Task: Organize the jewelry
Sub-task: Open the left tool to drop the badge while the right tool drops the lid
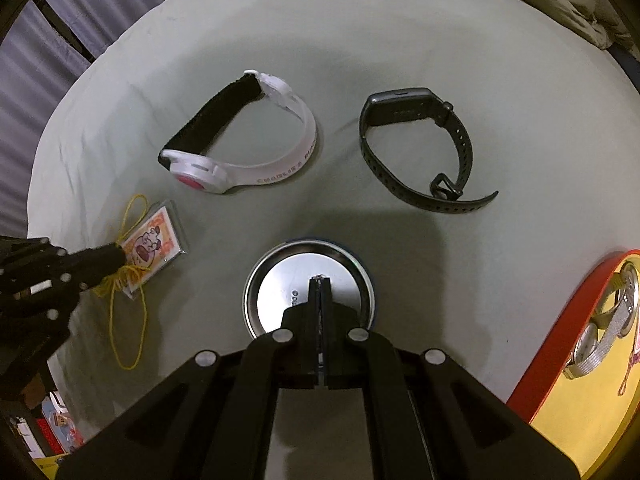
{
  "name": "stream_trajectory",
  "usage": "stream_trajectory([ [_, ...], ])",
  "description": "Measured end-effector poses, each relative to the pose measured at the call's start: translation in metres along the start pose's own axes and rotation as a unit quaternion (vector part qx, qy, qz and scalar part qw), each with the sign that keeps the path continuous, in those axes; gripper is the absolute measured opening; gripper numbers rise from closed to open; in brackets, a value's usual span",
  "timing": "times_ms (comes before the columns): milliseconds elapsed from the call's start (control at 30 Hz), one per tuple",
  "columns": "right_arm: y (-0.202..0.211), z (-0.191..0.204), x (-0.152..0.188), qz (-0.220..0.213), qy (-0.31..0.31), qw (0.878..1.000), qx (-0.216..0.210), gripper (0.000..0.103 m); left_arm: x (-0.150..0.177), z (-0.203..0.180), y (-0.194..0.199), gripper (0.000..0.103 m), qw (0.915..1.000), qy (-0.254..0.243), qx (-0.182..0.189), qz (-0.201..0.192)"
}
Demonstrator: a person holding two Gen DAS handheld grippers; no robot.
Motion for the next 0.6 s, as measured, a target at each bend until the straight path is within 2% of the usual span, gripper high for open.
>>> stream_trajectory([
  [100, -0.001, -0.001, -0.001, -0.001, 0.000, 1.000, -0.005, 0.002, 0.002, -0.002, -0.005, 0.001, 1.0000, -0.005, -0.005, 0.002],
  [200, -0.002, -0.003, 0.000, -0.002, -0.003, 1.000, -0.011, 0.002, 0.001, -0.003, -0.008, 0.008, 0.9999, -0.011, -0.012, 0.001],
  [233, -0.002, -0.003, 0.000, -0.003, -0.005, 1.000, -0.013, 0.002, 0.000, -0.002, -0.008, 0.024, 0.9997, -0.015, -0.018, -0.001],
  [267, -0.001, -0.004, 0.000, -0.003, -0.008, 1.000, -0.016, 0.002, -0.001, -0.002, -0.008, 0.056, 0.9995, -0.018, -0.028, -0.002],
  [300, -0.001, -0.005, 0.000, -0.003, -0.013, 1.000, -0.019, 0.002, -0.001, 0.000, -0.009, 0.070, 0.9992, -0.019, -0.034, 0.002],
  [333, 0.001, -0.006, 0.002, -0.004, -0.015, 1.000, -0.020, 0.002, -0.001, 0.000, -0.009, 0.074, 0.9992, -0.018, -0.035, 0.001],
  [400, 0.002, -0.007, 0.003, -0.003, -0.018, 1.000, -0.021, 0.003, 0.000, -0.001, -0.008, 0.074, 0.9991, -0.017, -0.038, 0.003],
  [433, 0.002, -0.006, 0.004, -0.003, -0.018, 1.000, -0.022, 0.013, 0.001, -0.001, -0.009, 0.075, 0.9990, -0.018, -0.041, 0.005],
  [467, 0.004, -0.006, 0.005, -0.006, -0.018, 1.000, -0.023, 0.039, 0.002, -0.001, -0.010, 0.077, 0.9987, -0.019, -0.047, 0.009],
  [533, 0.006, -0.001, 0.002, -0.013, -0.016, 0.999, -0.033, 0.067, 0.005, -0.001, -0.013, 0.085, 0.9980, -0.020, -0.058, 0.016],
  [600, 0.010, -0.001, 0.004, -0.017, -0.012, 1.000, -0.023, 0.071, 0.008, -0.001, -0.016, 0.092, 0.9971, -0.021, -0.070, 0.024],
])
Point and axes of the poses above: each gripper's, at about its wrist camera, not at the fingertips, and y roughly against the way its jaws point, z to its left, x to its underside, the point moved 8 cm from there along -y, roughly the way its jaws point, and after that the axes turned 3 degrees about y, right-handed, at the moved point
